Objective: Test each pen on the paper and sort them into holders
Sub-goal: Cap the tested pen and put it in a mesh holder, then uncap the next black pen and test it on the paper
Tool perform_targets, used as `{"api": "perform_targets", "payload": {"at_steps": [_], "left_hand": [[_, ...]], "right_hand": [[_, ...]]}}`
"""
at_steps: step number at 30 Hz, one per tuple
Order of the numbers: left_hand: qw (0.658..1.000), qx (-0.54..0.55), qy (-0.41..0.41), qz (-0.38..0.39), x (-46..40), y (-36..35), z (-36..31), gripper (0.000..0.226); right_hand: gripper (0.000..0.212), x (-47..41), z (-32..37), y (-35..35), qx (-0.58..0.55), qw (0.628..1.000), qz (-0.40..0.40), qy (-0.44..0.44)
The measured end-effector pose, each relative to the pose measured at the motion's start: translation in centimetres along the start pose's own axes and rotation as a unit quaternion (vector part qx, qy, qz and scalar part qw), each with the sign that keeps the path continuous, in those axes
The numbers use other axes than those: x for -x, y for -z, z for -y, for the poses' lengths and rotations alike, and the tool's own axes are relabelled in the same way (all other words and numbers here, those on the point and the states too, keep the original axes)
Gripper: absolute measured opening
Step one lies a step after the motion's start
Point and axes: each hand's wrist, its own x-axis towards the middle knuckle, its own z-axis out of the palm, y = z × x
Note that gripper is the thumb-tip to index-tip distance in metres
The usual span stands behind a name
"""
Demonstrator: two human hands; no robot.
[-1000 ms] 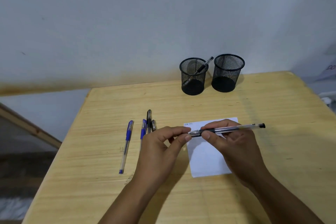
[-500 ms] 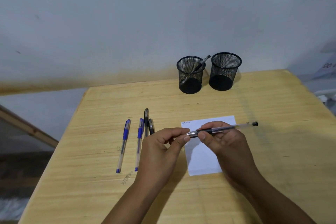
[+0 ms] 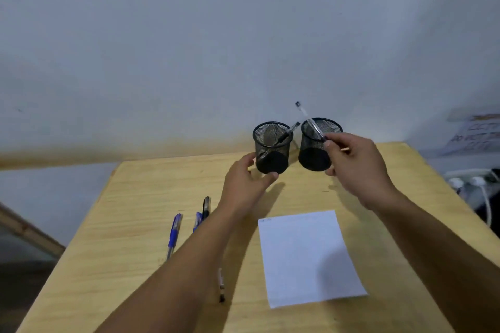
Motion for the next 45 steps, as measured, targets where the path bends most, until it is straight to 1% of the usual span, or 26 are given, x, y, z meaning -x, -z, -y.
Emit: {"api": "perform_targets", "payload": {"at_steps": [2, 3, 5, 6, 9, 12, 16, 20, 21, 24, 25, 27, 28, 30, 32, 34, 37, 42, 45], "left_hand": [[1.000, -0.024, 0.011, -0.006, -2.4, -0.5, 0.4, 0.085], [0.999, -0.033, 0.013, -0.007, -3.2, -0.7, 0.4, 0.091], [0.999, -0.035, 0.009, -0.008, -4.2, -1.0, 0.4, 0.093], [0.999, -0.032, 0.001, -0.012, -4.5, -1.1, 0.3, 0.089], [0.999, -0.013, -0.029, -0.027, -4.8, -1.4, -0.2, 0.067], [0.999, 0.012, -0.021, -0.033, -4.5, -1.6, -0.5, 0.057], [0.999, 0.023, -0.020, -0.038, -4.4, -2.1, -0.5, 0.055], [0.999, 0.012, -0.009, -0.031, -4.6, -2.0, -0.5, 0.058], [1.000, 0.007, -0.005, -0.022, -4.6, -1.9, -0.5, 0.061], [1.000, -0.021, 0.018, -0.003, -4.2, -0.9, -0.4, 0.084], [0.999, -0.030, 0.019, 0.001, -3.7, -0.3, -0.3, 0.087], [0.998, -0.061, 0.004, 0.014, -2.0, 1.3, 0.2, 0.081], [0.996, -0.082, -0.008, 0.021, -0.9, 2.2, 0.5, 0.075], [0.992, -0.123, -0.029, 0.026, 1.7, 4.3, 1.3, 0.063], [0.987, -0.152, -0.042, 0.016, 4.4, 6.4, 2.3, 0.054], [0.986, -0.162, -0.048, 0.005, 7.1, 8.2, 3.4, 0.046], [0.982, -0.182, -0.054, -0.004, 10.8, 9.7, 4.5, 0.037], [0.969, -0.228, -0.092, 0.005, 15.2, 9.6, 5.6, 0.028], [0.966, -0.235, -0.102, 0.016, 16.9, 9.1, 6.1, 0.040]], "right_hand": [[0.025, -1.9, 0.5, 0.8, 0.155, 0.984, 0.027, 0.089], [0.024, -2.6, 0.8, 1.1, 0.203, 0.972, 0.042, 0.112], [0.021, -3.8, 1.5, 1.4, 0.241, 0.959, 0.064, 0.132], [0.017, -4.2, 1.7, 1.3, 0.243, 0.958, 0.071, 0.136], [0.006, -5.2, 1.9, 0.9, 0.223, 0.962, 0.086, 0.135], [0.009, -6.0, 2.0, 0.2, 0.235, 0.955, 0.106, 0.147], [0.013, -7.0, 2.1, -1.1, 0.287, 0.931, 0.134, 0.181], [0.016, -7.3, 2.7, -2.3, 0.311, 0.918, 0.152, 0.192], [0.019, -7.3, 2.8, -2.5, 0.312, 0.919, 0.150, 0.191], [0.036, -6.8, 2.8, -2.8, 0.319, 0.917, 0.127, 0.201], [0.039, -6.4, 2.7, -2.8, 0.328, 0.913, 0.114, 0.214], [0.040, -5.6, 2.5, -2.8, 0.339, 0.904, 0.088, 0.245], [0.039, -5.2, 2.4, -2.9, 0.332, 0.905, 0.075, 0.255], [0.034, -4.4, 2.1, -3.4, 0.295, 0.917, 0.061, 0.259], [0.028, -3.4, 1.8, -4.4, 0.254, 0.929, 0.065, 0.259], [0.023, -2.1, 1.5, -5.9, 0.217, 0.936, 0.093, 0.260], [0.019, -0.1, 1.2, -8.4, 0.177, 0.940, 0.169, 0.238], [0.010, 3.0, 0.7, -12.5, 0.179, 0.929, 0.279, 0.164], [0.012, 4.8, 0.9, -14.0, 0.193, 0.916, 0.327, 0.127]]}}
